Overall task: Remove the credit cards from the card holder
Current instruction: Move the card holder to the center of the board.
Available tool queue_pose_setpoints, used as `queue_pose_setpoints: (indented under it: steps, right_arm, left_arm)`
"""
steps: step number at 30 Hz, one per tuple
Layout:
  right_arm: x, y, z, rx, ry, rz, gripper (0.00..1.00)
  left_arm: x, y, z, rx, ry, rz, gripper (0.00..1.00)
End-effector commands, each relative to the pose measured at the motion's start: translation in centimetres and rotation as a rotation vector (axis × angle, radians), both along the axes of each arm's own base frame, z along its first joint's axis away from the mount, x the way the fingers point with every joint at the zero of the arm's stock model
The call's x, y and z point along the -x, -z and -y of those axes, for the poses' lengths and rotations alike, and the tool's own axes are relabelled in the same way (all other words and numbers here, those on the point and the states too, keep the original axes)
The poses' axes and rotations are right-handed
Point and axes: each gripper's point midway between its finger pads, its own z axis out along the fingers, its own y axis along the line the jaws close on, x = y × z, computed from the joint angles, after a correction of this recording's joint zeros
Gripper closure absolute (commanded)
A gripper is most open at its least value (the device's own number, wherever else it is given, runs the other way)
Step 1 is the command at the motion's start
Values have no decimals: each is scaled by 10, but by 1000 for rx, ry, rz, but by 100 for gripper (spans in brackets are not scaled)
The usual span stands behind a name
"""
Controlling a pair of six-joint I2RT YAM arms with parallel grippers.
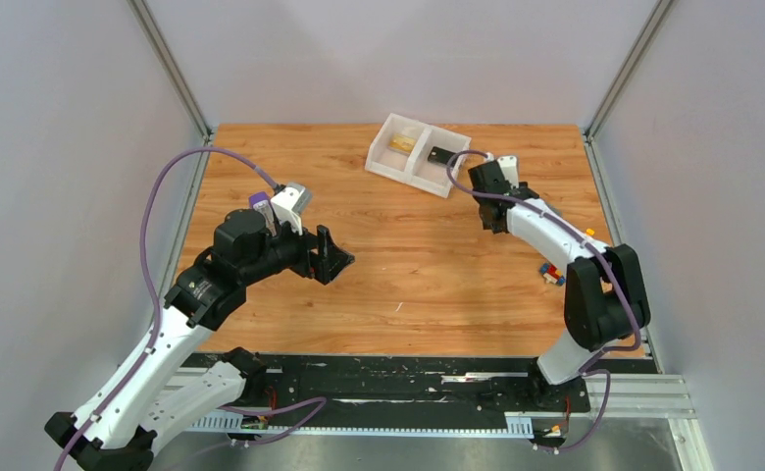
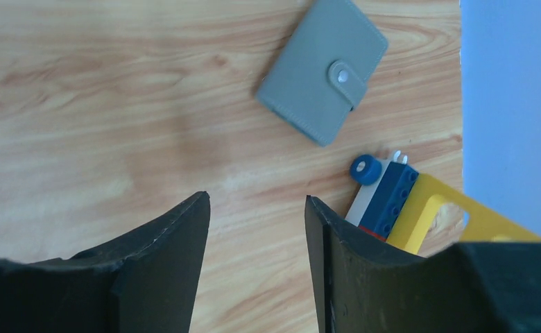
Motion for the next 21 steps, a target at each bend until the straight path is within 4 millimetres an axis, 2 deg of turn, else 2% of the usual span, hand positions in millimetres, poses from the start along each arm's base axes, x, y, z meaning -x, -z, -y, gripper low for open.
queue_pose_setpoints:
  steps: [1,7,12,17,21]
  right_arm:
    - [-29,4,18,-47,30,-24,46]
    - [-53,40,37,-102,89,-103,48]
    - [-62,68,52,-136,144,-154,45]
    - [-59,94,66,-178,199,-204,45]
    - [-52,106,70,-195,216,-229,56]
  left_arm:
    - [2,-15,4,36,27,52,0]
    - [3,-17,4,41,32,55,0]
    - [5,-17,5,47,42,53,0]
    - [4,-16,6,45,43,50,0]
    - [5,-17,5,45,40,53,0]
